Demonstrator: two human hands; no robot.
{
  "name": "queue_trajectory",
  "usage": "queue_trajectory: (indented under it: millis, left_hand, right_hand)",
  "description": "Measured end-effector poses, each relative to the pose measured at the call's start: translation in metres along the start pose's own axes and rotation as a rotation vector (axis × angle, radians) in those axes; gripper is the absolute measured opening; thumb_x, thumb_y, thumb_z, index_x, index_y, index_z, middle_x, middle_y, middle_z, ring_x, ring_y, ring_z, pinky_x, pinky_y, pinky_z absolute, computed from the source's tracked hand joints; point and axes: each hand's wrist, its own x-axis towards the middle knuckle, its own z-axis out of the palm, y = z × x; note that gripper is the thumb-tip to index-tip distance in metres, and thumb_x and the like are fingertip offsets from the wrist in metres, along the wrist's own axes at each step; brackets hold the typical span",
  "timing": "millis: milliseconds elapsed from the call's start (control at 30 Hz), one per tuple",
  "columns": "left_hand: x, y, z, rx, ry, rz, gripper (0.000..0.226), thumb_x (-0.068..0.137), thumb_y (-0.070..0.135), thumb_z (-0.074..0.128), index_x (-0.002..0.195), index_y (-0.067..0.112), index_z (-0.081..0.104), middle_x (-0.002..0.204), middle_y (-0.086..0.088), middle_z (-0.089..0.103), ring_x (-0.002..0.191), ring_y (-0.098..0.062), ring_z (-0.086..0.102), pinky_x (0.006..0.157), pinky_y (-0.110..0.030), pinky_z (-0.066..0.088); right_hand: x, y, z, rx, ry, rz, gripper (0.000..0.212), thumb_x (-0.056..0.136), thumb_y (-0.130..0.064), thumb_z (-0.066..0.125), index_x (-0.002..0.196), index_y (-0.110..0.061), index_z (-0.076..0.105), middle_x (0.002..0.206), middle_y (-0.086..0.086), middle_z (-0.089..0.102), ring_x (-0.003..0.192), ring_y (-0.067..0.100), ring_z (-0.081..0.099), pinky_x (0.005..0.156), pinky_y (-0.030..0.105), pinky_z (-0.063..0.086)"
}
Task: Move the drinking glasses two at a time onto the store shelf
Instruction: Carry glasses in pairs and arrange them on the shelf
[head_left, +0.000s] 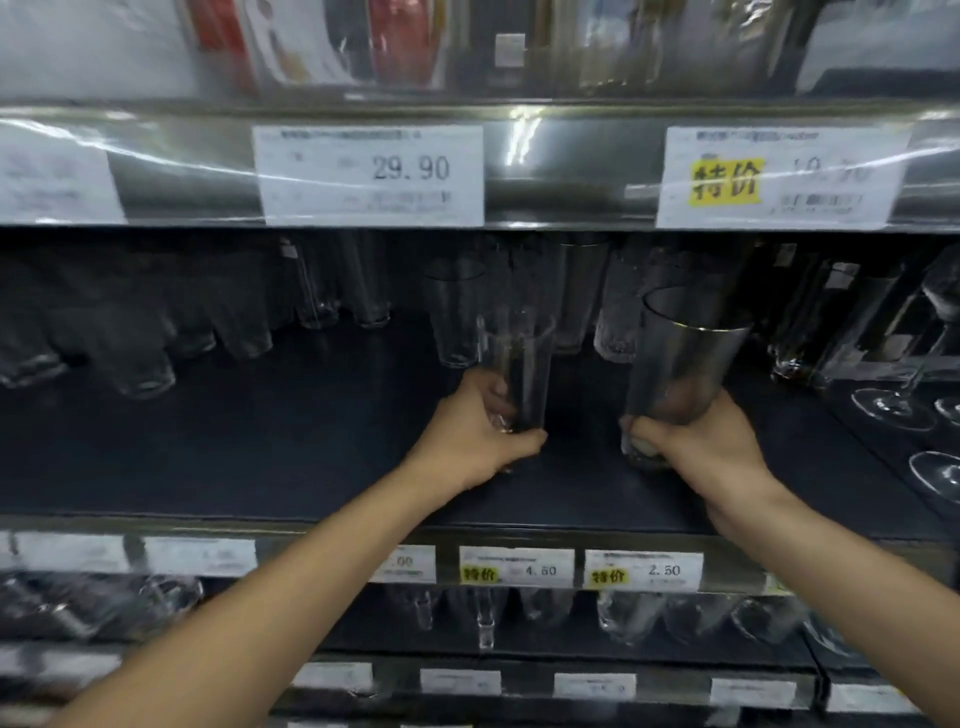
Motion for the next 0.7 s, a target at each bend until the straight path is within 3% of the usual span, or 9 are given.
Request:
queue_trajectory:
  millis: [200, 400, 700]
  left_hand:
    - [-0.032, -0.024, -0.059, 0.049, 0.025, -0.005, 0.06, 0.072, 0.033, 0.085, 0.117, 0.023, 0.046, 0.096, 0.015, 0.062, 0.087, 0.006, 0.056, 0.064, 0.001, 0.04]
    - [-0.046, -0.057, -0.127, 0.091, 0.044, -0.033, 0.062, 0.071, 0.041, 0.084, 0.117, 0.025, 0.046, 0.098, 0.016, 0.062, 0.089, 0.004, 0.057, 0.066, -0.007, 0.041]
    - [-0.034, -0.102, -0.199, 0.091, 0.026, -0.023, 0.07, 0.07, 0.043, 0.085, 0.125, 0.019, 0.048, 0.108, 0.005, 0.064, 0.095, -0.008, 0.062, 0.076, -0.018, 0.046]
  right_hand:
    - [-0.047, -0.034, 0.054, -0.022, -0.105, -0.039, 0.05, 0.064, -0.031, 0.089, 0.105, -0.025, 0.061, 0.097, -0.007, 0.07, 0.092, 0.011, 0.066, 0.087, 0.038, 0.056]
    - [-0.084, -0.064, 0.123, -0.027, -0.183, -0.049, 0.069, 0.047, -0.051, 0.084, 0.108, -0.029, 0.06, 0.099, -0.008, 0.072, 0.093, 0.011, 0.069, 0.085, 0.042, 0.058]
    - [-0.106, -0.103, 0.221, -0.021, -0.147, -0.066, 0.061, 0.062, -0.038, 0.088, 0.113, -0.027, 0.056, 0.1, -0.009, 0.07, 0.093, 0.008, 0.068, 0.087, 0.033, 0.057]
